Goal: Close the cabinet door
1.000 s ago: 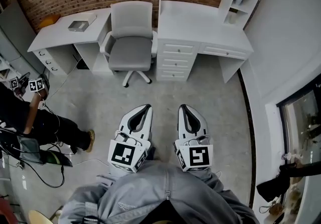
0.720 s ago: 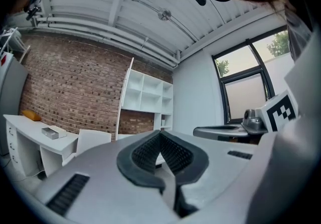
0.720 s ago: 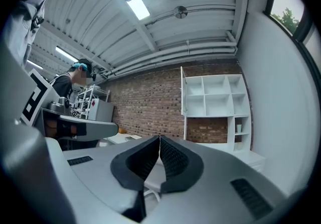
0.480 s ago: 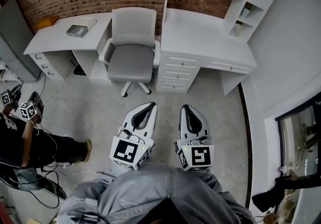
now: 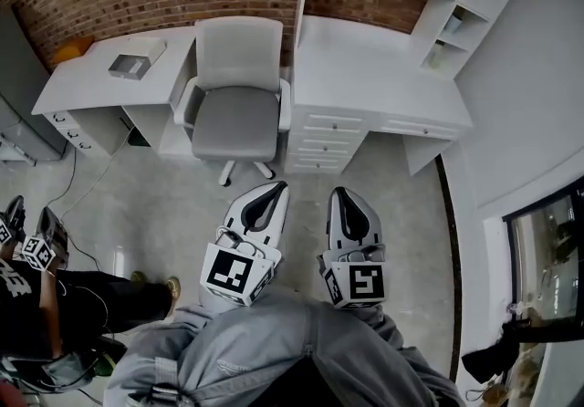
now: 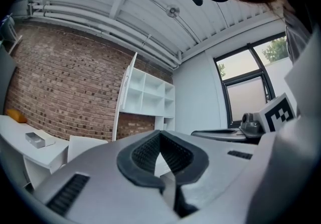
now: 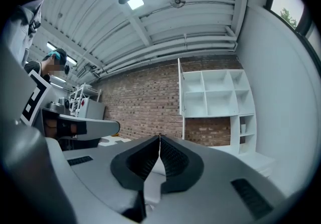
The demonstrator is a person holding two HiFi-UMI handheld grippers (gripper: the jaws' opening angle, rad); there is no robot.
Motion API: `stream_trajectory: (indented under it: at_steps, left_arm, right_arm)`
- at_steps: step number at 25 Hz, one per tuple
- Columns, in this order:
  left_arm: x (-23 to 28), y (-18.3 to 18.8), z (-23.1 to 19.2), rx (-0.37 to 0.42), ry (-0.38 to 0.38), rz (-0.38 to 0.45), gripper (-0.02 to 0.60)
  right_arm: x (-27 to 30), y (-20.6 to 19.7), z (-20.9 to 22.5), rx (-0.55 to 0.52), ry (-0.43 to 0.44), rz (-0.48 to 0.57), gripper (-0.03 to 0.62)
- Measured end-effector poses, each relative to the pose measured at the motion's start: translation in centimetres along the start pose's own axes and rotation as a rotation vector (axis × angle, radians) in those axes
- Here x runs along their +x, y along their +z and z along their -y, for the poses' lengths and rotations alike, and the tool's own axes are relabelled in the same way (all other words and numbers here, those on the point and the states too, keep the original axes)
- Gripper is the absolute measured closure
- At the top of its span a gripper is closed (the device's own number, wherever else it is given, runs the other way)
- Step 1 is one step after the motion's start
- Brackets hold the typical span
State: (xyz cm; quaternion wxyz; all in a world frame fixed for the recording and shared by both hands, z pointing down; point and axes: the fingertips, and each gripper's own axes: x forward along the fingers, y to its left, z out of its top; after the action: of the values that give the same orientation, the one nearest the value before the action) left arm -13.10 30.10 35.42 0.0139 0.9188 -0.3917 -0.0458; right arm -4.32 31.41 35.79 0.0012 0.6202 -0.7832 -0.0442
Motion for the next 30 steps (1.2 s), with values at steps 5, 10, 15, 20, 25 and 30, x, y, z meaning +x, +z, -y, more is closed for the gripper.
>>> stream_trajectory:
  at_steps: [5,10,15,20,25,30]
  left_arm:
    - [2.9,-0.8,-2.4,-0.009,-0.051,-0.011,0.58]
    - [5.3,-1.2,-3.9,-0.012,-0.095,-0.02,0.578]
    - [6.1,-1.9,-4.6,-0.02,-0.108,-0.036,0.578]
    - [6.5,-2.1,-5.2,-0.028,-0.117,-0.053,0.578]
    - [7.6,-1.3,-5.8,-0.036,-0.1,-0.053,0.58]
    - [9.3,-1.8,-6.9,-0.041,-0.083,-0.058,0.578]
  right_arm:
    - [3.1,-0.7,0.3,-0.008,-0.042,-0.005,0.566]
    - [5.0,-1.2,1.2,-0.005,-0.095,-0.017,0.566]
    - [5.8,-1.9,1.6,-0.004,-0.123,-0.029,0.566]
    - [6.7,-2.1,1.3,0.005,-0.118,-0.043,0.566]
    - [7.8,-1.6,2.1,0.009,-0.114,-0.038,0.566]
    - [9.9,-1.5,3.1,0.002,-0.092,-0.029,0.566]
